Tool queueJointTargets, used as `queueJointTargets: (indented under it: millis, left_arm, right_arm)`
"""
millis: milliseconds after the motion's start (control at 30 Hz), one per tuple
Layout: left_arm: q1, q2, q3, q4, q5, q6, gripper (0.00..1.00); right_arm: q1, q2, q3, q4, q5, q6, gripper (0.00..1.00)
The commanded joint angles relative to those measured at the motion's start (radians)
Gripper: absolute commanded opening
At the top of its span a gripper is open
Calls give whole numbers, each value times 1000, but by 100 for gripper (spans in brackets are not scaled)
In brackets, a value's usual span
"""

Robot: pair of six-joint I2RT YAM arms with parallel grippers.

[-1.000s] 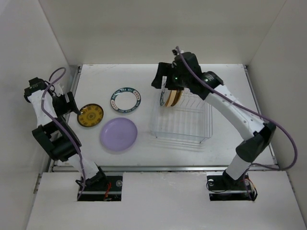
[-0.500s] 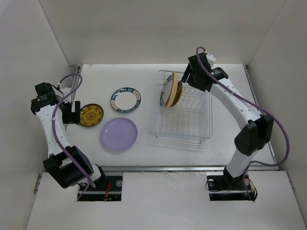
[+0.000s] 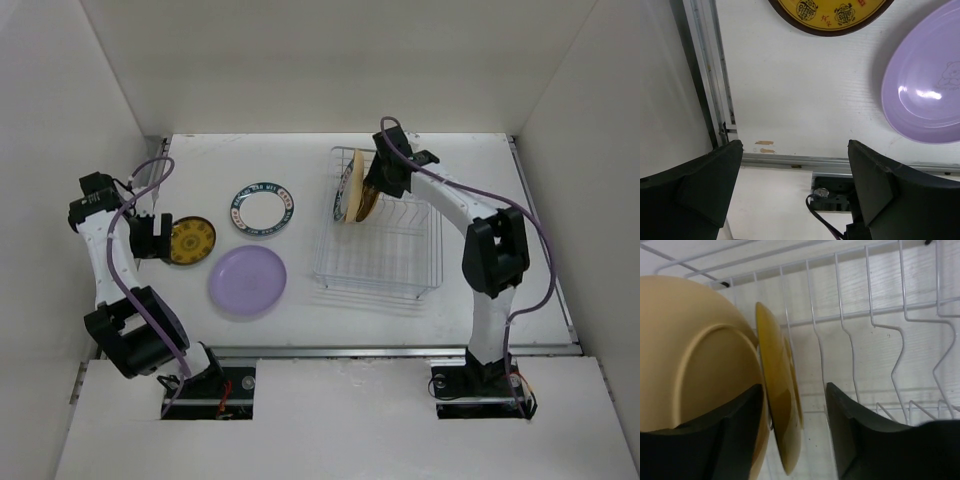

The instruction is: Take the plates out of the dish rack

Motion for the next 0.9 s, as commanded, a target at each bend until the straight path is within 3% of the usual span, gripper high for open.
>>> queueJointTargets:
  millis: [0, 67, 100, 133, 267, 400, 567, 733, 800, 833, 867]
  left_arm:
    - [-4, -10, 68, -44, 16, -5, 84]
    - [-4, -33, 68, -44, 27, -5, 84]
    - [-4, -33, 68, -44, 42, -5, 84]
    - [-4, -44, 68, -44, 55, -5, 84]
    - [-4, -53, 89, -55, 70, -5, 86]
    - [-4, -53, 137, -90, 96, -14, 86]
    - [-4, -73, 183, -127, 159, -25, 86]
    - [-4, -82, 272, -167, 319, -34, 88]
    - [-4, -73, 301, -181, 402, -34, 91]
    - [-4, -64, 331, -193, 511, -34, 92]
    - [-4, -47, 348, -193, 571, -43, 93]
  right_arm:
    - [1, 20, 29, 8, 0, 24, 56]
    - [1, -9, -16, 48, 11, 24, 46]
    - [1, -10, -16, 48, 1, 24, 46]
    - [1, -19, -25, 48, 1, 24, 33]
    - [1, -62, -14, 22, 14, 2, 0]
    - [23, -161, 31, -47, 152, -48, 0]
    - [33, -250, 199, -273, 310, -67, 0]
    - [53, -374, 230, -447, 451, -42, 0]
    - [86, -472, 168, -408, 436, -42, 0]
    - [100, -506, 136, -362, 404, -68, 0]
    - [120, -539, 96, -302, 290, -91, 0]
